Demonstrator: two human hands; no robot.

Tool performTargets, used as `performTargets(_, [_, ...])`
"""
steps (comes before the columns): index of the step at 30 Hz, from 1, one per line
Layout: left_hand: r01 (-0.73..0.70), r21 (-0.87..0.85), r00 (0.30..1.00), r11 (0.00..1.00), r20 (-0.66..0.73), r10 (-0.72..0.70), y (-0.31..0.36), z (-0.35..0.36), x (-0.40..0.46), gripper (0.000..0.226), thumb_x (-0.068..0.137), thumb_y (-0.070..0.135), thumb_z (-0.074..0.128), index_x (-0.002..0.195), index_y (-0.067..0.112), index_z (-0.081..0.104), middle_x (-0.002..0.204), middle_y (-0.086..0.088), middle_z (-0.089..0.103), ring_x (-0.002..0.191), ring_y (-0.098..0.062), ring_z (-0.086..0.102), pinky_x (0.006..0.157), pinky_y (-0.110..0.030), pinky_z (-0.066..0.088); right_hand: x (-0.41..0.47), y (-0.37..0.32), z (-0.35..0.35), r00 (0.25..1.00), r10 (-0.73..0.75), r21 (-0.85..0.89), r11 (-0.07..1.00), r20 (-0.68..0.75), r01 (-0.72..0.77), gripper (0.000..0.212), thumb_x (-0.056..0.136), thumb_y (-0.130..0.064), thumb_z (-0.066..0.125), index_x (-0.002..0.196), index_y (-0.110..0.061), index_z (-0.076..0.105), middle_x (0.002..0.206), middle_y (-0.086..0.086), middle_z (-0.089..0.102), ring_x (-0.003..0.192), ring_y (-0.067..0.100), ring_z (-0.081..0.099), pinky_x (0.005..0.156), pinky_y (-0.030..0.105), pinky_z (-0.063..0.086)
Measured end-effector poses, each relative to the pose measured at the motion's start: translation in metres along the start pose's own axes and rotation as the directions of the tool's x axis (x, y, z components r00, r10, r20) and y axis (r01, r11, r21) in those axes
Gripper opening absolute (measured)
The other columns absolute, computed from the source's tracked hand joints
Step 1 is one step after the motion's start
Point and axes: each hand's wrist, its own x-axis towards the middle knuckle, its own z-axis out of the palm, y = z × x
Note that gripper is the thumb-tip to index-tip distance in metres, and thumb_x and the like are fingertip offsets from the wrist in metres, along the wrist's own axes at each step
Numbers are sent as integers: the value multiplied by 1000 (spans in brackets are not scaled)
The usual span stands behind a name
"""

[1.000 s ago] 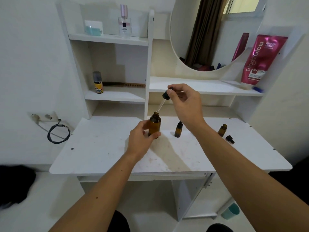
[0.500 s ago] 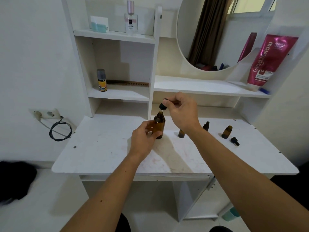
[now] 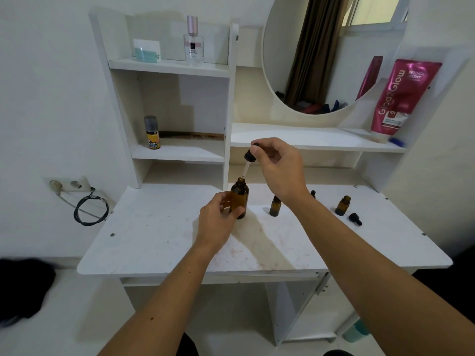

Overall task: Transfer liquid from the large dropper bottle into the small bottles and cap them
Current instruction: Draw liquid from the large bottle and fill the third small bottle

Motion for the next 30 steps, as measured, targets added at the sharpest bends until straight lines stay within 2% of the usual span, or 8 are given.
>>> performTargets(5, [-2,24,999,1000,-44,3,-3,2,-6,59,88,35,79,140,23,55,138,5,62,124,-18,59,108,-38,48,6,-12,-21,996,-32,45,998,-82,36,17,99,-21,71,114,-15,76,101,-5,78,96,7,73,91,17,57])
performTargets(7, [-11,43,996,999,-90,15,-3,4,-10,63,85,38,82,139,24,52,131,7,61,115,-15,61,101,-35,53,5,-12,-32,994,-28,57,998,-105,34,17,99,-22,71,114,-15,76,101,-4,78,96,8,73,90,19,57])
performTargets(11, [3,32,979,999,-204,4,1,11,-21,56,82,39,84,125,24,52,115,4,62,97,-16,63,86,-25,55,-4,-3,-56,992,-24,43,999,-124,30,18,100,-22,71,115,-15,77,101,-5,78,96,7,73,89,15,56])
performTargets(14, [-13,7,978,1000,-209,14,5,25,-32,51,83,39,85,118,25,52,108,3,63,91,-15,62,83,-25,56,-13,8,-81,988,-5,28,1000,-156,10,17,99,-22,71,114,-15,77,102,-6,78,97,5,73,90,16,56])
performTargets(17, [-31,-14,989,999,-144,29,10,44,-41,48,83,38,84,117,24,54,104,6,63,90,-13,63,78,-23,56,-23,23,-109,981,15,16,1000,-194,-12,16,99,-21,72,113,-14,77,101,-9,77,97,4,73,91,17,56])
performTargets(22, [-54,-60,998,997,33,56,27,83,-49,42,85,32,83,118,21,60,101,6,65,91,-13,64,79,-21,58,-33,50,-156,962,84,-24,995,-260,-93,17,99,-23,72,115,-18,76,101,-8,78,97,6,75,93,19,57])
performTargets(27, [-111,-97,975,989,181,127,45,132,-51,39,86,30,83,118,20,63,102,6,66,94,-10,64,82,-18,56,-33,72,-194,941,119,-38,990,-318,-138,12,99,-25,72,111,-26,76,100,-9,79,96,6,75,97,27,59])
performTargets(30, [-150,-108,950,983,260,173,57,162,-50,43,87,31,82,124,20,62,109,8,67,100,-5,64,88,-14,53,-32,86,-209,933,132,-51,986,-334,-158,16,99,-25,71,113,-19,77,100,-6,80,96,8,76,97,31,59])
